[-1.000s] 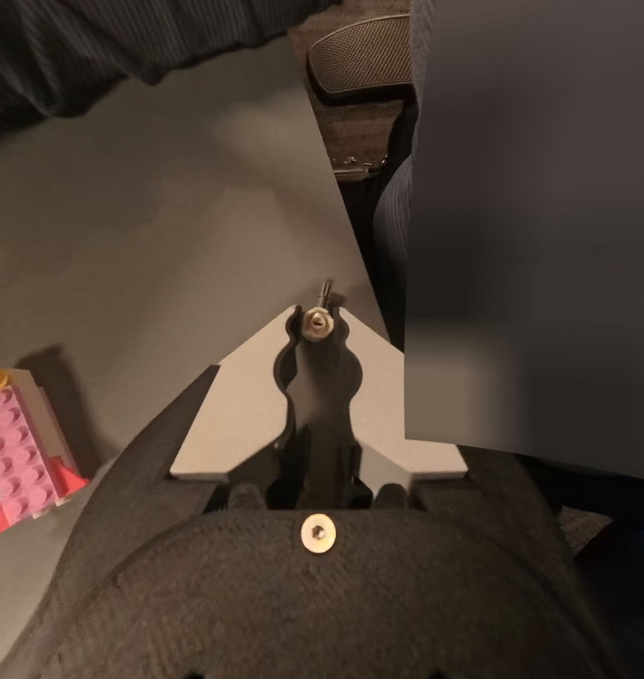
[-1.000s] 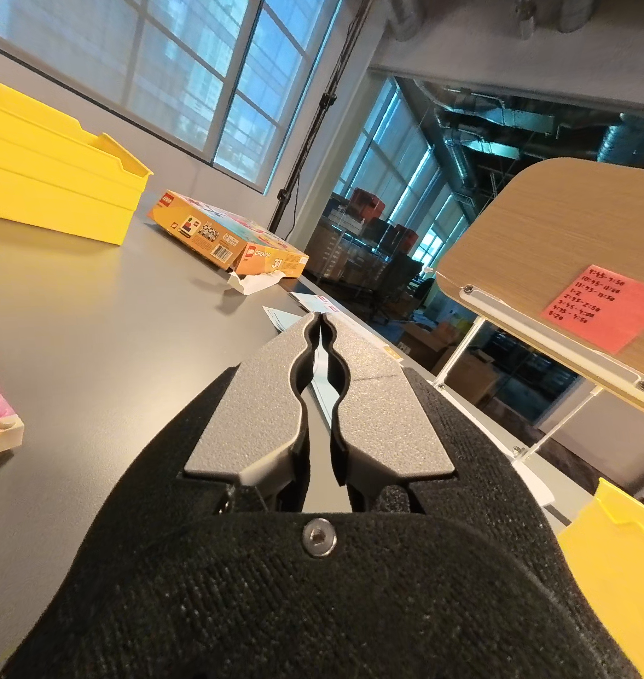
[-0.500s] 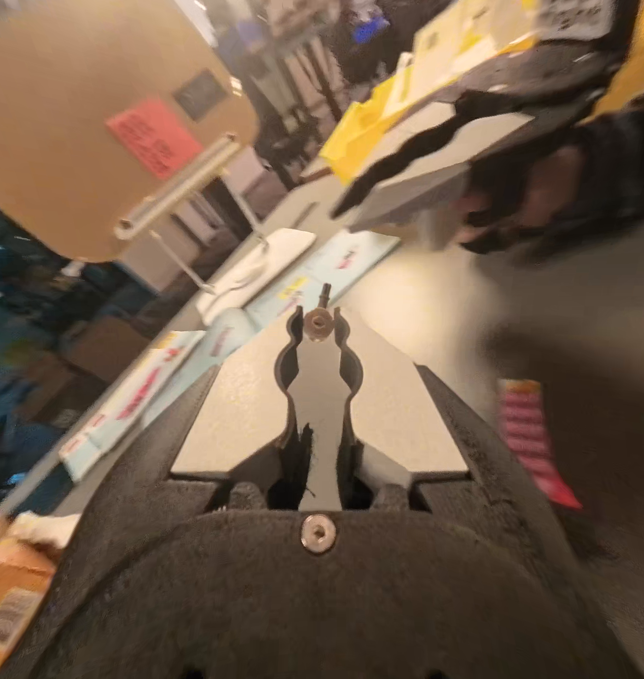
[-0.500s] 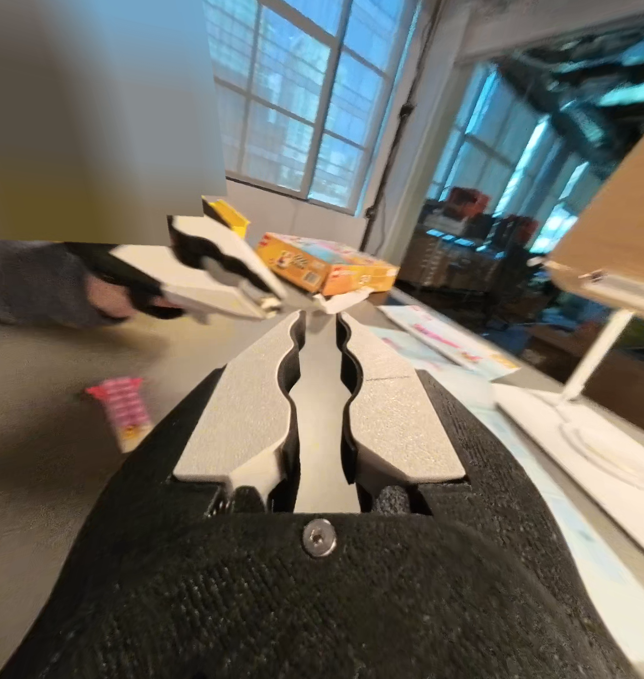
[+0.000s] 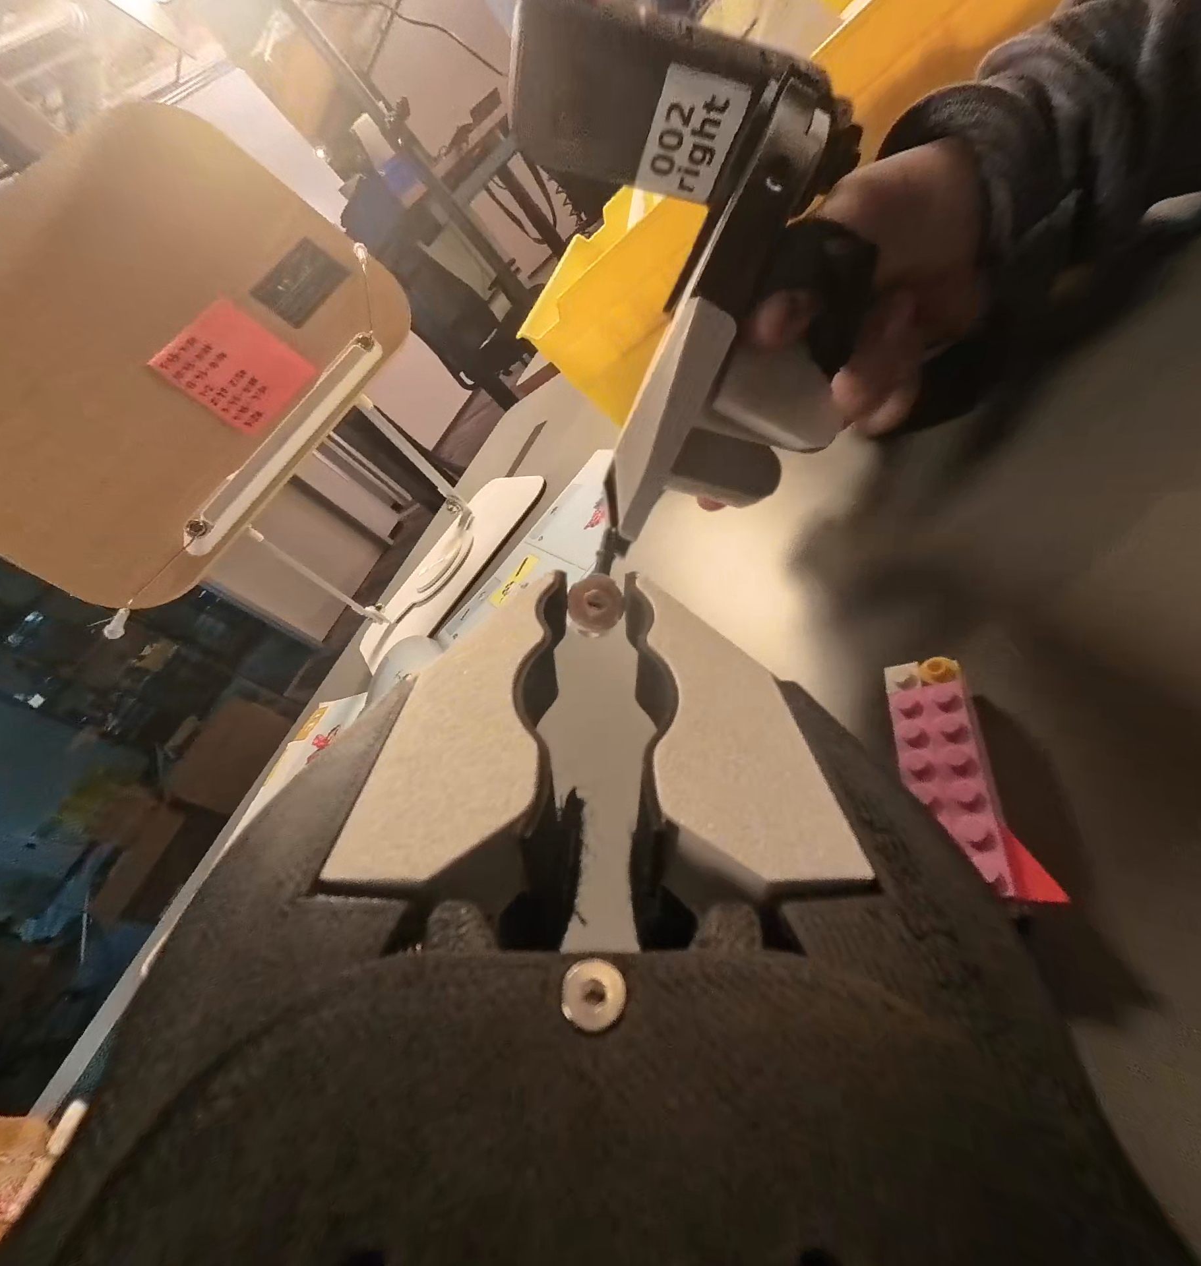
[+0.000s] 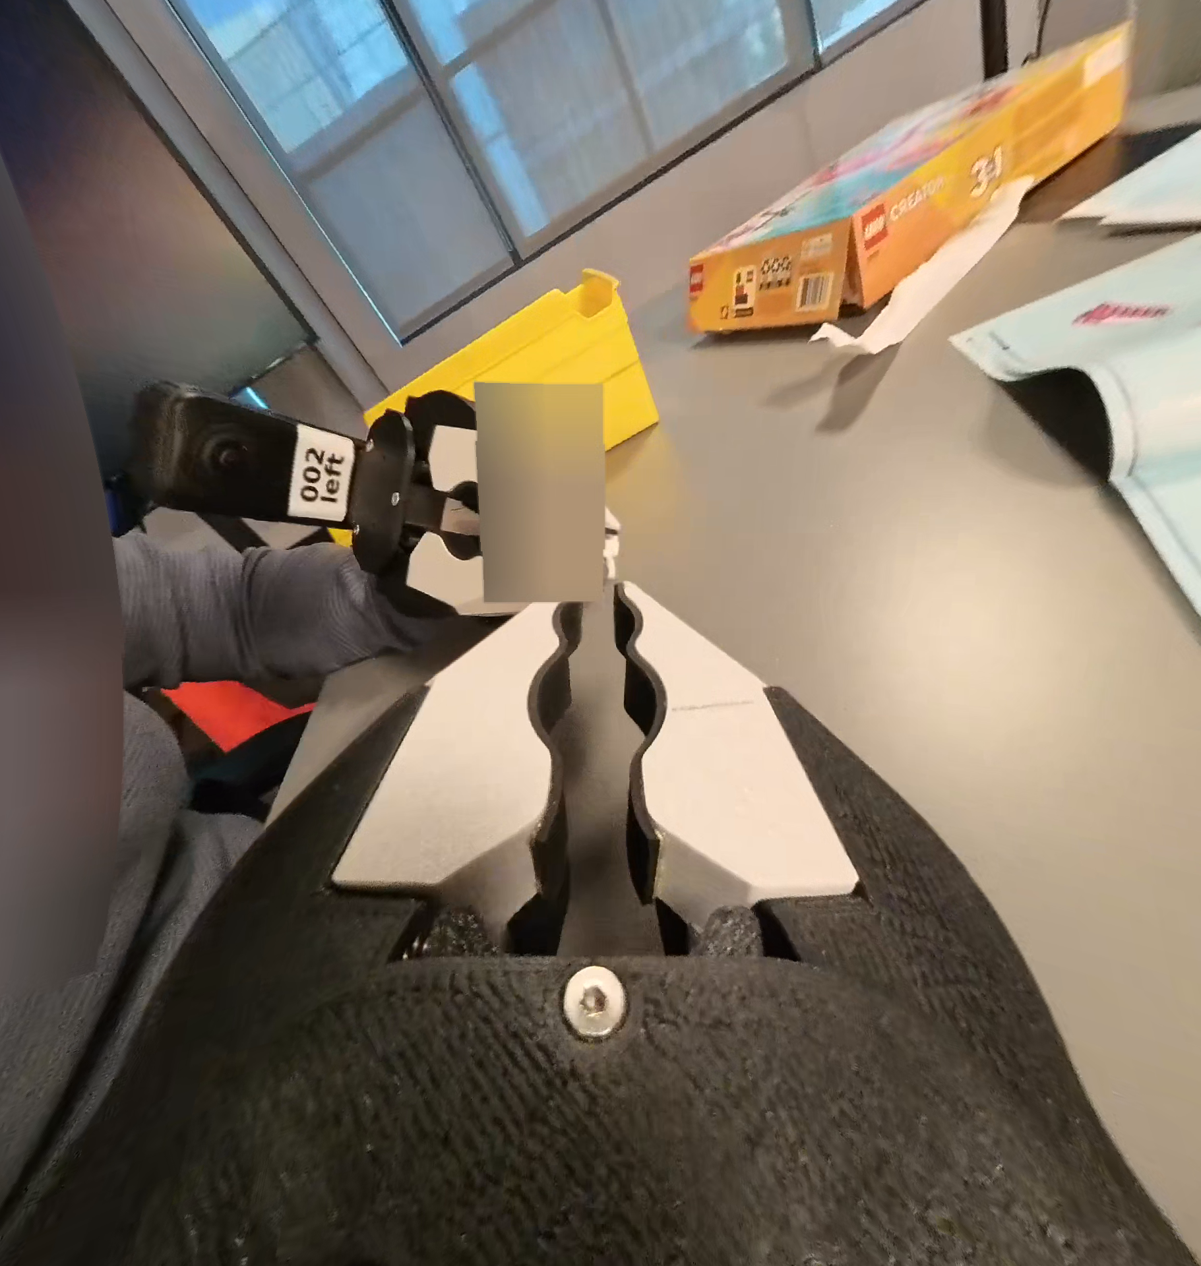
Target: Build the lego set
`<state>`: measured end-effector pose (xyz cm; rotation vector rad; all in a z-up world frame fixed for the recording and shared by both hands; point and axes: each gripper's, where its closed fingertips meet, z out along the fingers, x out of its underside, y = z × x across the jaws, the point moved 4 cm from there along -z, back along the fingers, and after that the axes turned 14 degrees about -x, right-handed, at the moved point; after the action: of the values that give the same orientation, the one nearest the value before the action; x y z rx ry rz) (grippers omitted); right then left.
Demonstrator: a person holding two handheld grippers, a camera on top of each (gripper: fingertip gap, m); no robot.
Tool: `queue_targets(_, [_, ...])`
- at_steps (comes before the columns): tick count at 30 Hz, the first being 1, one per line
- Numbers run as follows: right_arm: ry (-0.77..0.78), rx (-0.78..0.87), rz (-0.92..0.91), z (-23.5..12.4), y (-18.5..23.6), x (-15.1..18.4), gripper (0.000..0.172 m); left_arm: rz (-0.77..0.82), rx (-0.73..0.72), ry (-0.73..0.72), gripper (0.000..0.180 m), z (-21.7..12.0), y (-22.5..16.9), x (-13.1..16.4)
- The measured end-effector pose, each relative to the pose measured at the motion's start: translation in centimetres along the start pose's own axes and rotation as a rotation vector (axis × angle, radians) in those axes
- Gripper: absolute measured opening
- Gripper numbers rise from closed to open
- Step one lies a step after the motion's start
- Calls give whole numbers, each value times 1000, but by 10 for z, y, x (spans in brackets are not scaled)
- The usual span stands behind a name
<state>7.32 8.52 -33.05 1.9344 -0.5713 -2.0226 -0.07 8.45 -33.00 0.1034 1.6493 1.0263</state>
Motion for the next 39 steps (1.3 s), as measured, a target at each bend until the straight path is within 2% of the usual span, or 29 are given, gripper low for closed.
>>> queue_targets(10, [19, -57, 65, 4, 3, 4, 3, 18, 25, -16, 16, -1, -6, -4])
queue_targets(16, [-1, -64, 80, 1, 3, 3, 9, 37, 26, -6, 16, -1, -8, -2])
queue_targets(23, [3, -54, 81, 1, 2, 3, 3, 43, 29, -10, 16, -2, -9, -2])
queue_targets(26, [21, -66, 44, 1, 5, 3, 3, -64, 84, -25, 17, -5, -10, -5])
queue_targets(29, [51, -81, -68, 2, 12, 2, 3, -272, 204, -26, 45, -8, -11, -9])
queue_targets(30, [62, -87, -110, 2, 14, 2, 3, -331, 223, -25, 48, -9, -9, -10])
queue_targets(32, [70, -122, -213, 3, 23, 1, 3, -442, 300, -39, 44, -12, -7, -13])
queue_targets(34, [74, -132, -308, 2, 29, 0, 3, -527, 388, -59, 31, -17, -7, -17])
queue_targets(39, [92, -156, -419, 4, 38, 2, 2, -640, 462, -96, 12, -22, -3, -21])
